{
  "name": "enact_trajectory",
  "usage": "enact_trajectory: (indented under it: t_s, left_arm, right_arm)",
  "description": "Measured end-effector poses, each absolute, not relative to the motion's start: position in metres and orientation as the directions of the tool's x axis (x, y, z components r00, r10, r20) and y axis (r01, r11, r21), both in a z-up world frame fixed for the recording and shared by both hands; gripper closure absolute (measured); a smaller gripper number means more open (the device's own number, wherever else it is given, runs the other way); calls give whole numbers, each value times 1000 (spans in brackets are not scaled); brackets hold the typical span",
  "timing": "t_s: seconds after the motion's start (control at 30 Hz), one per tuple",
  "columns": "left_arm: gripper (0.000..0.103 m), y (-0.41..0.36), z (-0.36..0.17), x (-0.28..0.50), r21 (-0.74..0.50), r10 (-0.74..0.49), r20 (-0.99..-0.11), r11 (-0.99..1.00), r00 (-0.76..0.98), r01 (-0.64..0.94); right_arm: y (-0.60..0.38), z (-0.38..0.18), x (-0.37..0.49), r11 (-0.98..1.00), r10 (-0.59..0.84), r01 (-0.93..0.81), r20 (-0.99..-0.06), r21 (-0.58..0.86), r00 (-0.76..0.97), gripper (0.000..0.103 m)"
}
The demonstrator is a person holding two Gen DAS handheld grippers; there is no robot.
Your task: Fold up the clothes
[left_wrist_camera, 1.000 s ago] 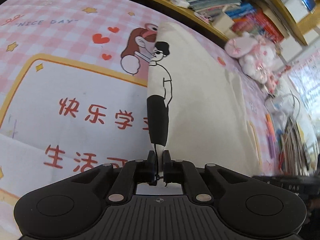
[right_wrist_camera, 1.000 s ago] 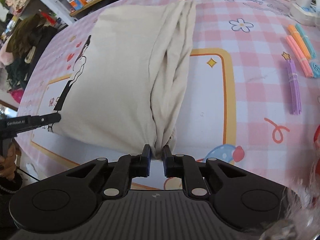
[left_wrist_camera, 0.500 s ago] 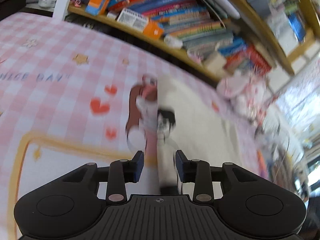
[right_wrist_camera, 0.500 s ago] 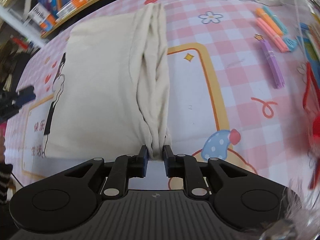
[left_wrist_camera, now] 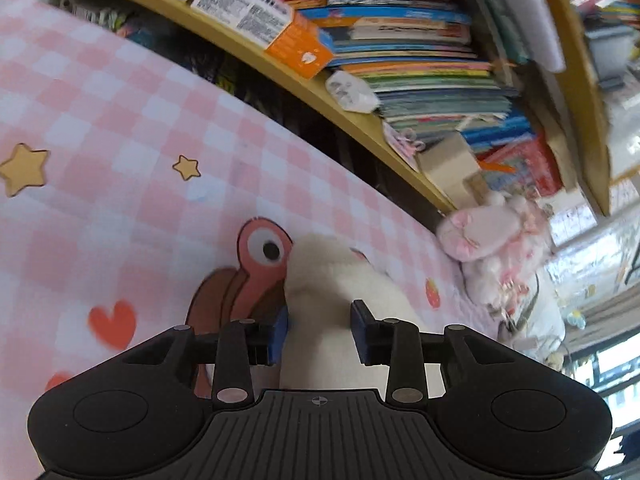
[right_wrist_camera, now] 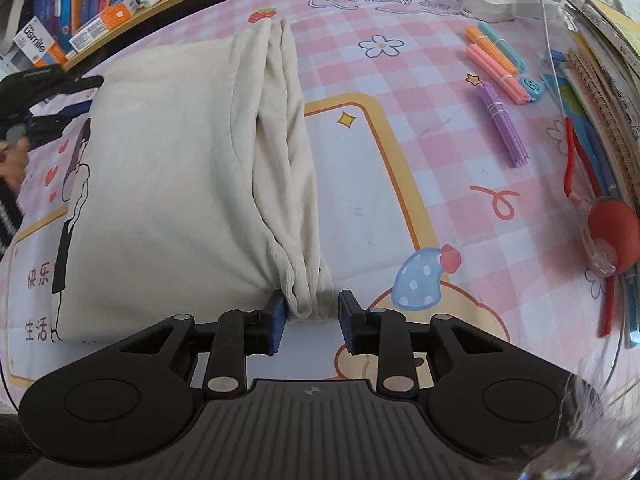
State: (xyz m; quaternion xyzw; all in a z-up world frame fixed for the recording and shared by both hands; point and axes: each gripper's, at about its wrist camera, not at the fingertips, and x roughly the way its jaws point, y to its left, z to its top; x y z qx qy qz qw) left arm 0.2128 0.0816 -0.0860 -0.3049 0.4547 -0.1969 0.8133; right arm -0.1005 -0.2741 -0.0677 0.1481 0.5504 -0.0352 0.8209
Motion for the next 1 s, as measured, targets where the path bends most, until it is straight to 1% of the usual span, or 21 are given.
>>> enact_trajectory:
  t_s: [0.1, 0.2, 0.23, 0.3, 0.33, 0.37, 0.43, 0.47, 0.5, 0.53, 0.57, 0.6, 0.63, 0.67, 0.7, 0.73, 0.77, 0.83, 1.0]
  left_arm:
    - [70, 82, -95, 225, -692, -606, -616, 721, 503, 22]
    - [70, 82, -96, 229, -698, -617, -606, 715, 503, 37]
    - [72, 81, -95, 230, -689, -616, -609, 723, 500, 51]
    - [84, 76, -89, 228, -648, -607, -616, 753, 503, 115]
    - [95, 72, -81, 225, -613, -602, -610, 770, 514, 174]
    - [96, 66, -69, 217, -562, -594, -593, 789, 544, 249]
    - [96, 53, -46, 199, -437, -574, -544, 817, 612, 377]
    - [94, 47, -40, 193, -379, -554, -532, 832, 640, 405]
    - [90, 39, -38, 191, -324, -518, -543, 856, 661, 404]
    - [86, 30, -40, 195, -282, -471, -580, 881, 664, 379]
    - [80, 24, -45, 202, -274, -443, -621, 896, 647, 350]
    - [74, 26, -51, 208, -299, -425, -654, 905, 626, 302]
    - [66, 29, -56, 215, -328, -409, -683, 912, 605, 247]
    - [57, 37, -56, 218, -373, -413, -686, 907, 599, 197]
    - [52, 46, -53, 218, -429, -431, -667, 889, 607, 160]
    - [39, 56, -50, 213, -474, -455, -643, 868, 616, 146]
    - [32, 65, -47, 208, -514, -478, -618, 846, 625, 139]
    - [32, 77, -44, 193, -535, -501, -614, 832, 610, 145]
    - [33, 100, -51, 135, -545, -534, -662, 825, 526, 152]
  right_arm:
    - [-274, -68, -101, 951, 98, 235, -916, 201, 388, 76]
    - [-273, -67, -101, 949, 93, 245, -917, 200, 387, 76]
    - [-273, -67, -101, 949, 91, 246, -917, 198, 388, 76]
    - [-273, -67, -101, 948, 89, 250, -918, 197, 387, 76]
    - [-273, -67, -101, 948, 88, 252, -918, 197, 387, 76]
    - [-273, -67, -101, 948, 87, 252, -918, 196, 387, 76]
    - [-273, -67, -101, 947, 86, 253, -918, 196, 386, 76]
    - [-273, -67, -101, 947, 86, 253, -918, 195, 387, 75]
    - [-273, -66, -101, 947, 86, 254, -918, 195, 388, 75]
    - [-273, -66, -101, 947, 85, 254, -918, 196, 388, 75]
    - [-273, -66, -100, 947, 86, 253, -918, 196, 388, 75]
    - [-272, -66, -99, 949, 85, 249, -919, 192, 386, 75]
    - [-272, -66, -98, 951, 83, 246, -920, 189, 384, 75]
    - [-271, -66, -98, 952, 83, 243, -920, 187, 384, 75]
    - [-271, -65, -99, 951, 84, 243, -919, 189, 385, 75]
    - [-272, -65, -99, 951, 85, 243, -918, 190, 388, 75]
    - [-272, -65, -100, 951, 85, 243, -917, 192, 390, 75]
    - [-272, -65, -101, 950, 87, 243, -915, 196, 395, 75]
    - [-272, -65, -101, 950, 86, 242, -911, 196, 403, 75]
